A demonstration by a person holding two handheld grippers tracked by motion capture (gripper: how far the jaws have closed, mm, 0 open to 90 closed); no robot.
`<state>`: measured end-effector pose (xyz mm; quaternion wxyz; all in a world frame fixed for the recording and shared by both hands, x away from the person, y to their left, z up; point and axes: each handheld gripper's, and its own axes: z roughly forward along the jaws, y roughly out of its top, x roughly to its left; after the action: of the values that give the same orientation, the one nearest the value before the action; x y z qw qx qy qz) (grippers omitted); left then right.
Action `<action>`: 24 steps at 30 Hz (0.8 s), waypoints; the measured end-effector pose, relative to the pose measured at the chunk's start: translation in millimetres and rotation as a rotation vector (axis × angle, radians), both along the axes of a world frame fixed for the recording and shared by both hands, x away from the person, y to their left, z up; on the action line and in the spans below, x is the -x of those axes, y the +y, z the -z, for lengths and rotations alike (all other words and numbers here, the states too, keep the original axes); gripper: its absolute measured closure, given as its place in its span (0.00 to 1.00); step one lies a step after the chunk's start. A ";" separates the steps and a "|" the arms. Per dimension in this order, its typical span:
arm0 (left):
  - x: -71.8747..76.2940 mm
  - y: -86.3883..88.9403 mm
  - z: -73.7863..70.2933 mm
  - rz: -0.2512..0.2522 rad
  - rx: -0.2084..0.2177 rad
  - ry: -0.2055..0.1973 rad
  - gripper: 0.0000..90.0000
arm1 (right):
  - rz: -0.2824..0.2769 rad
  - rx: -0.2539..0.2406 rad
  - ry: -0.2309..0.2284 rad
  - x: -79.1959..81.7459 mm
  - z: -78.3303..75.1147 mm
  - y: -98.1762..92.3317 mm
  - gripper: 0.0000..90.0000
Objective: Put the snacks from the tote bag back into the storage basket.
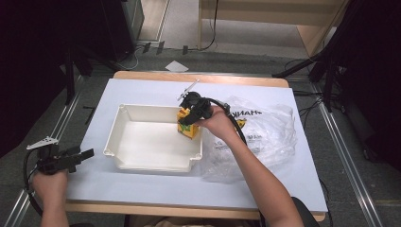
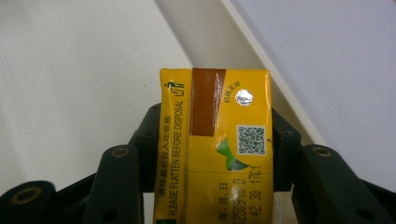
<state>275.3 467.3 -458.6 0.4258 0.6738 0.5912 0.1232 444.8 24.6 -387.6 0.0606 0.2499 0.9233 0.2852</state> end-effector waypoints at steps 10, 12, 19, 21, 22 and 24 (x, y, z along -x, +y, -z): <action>0.3 0.0 -0.3 -0.001 -0.001 0.001 0.24 | -0.010 -0.053 0.021 1.7 -5.9 -6.6 0.52; 0.2 -0.3 -0.2 -0.001 -0.001 0.000 0.24 | -0.007 -0.060 0.023 2.3 -8.0 -8.1 0.52; -3.0 -2.1 -0.2 0.008 0.000 0.001 0.24 | -0.006 -0.105 0.002 10.6 -27.1 -22.0 0.51; -4.3 -2.8 -0.4 0.008 0.000 0.002 0.24 | -0.006 -0.112 -0.006 13.8 -31.5 -24.7 0.51; -4.3 -2.8 -0.4 0.008 0.000 0.002 0.24 | -0.005 -0.116 -0.005 15.3 -33.6 -26.2 0.51; -6.2 -3.3 -0.3 0.011 0.000 0.000 0.24 | -0.002 -0.130 0.009 17.7 -38.0 -29.0 0.50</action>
<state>281.5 464.0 -458.3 0.4263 0.6773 0.5873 0.1208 427.0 -4.4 -349.6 0.0398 0.2536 0.9034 0.3434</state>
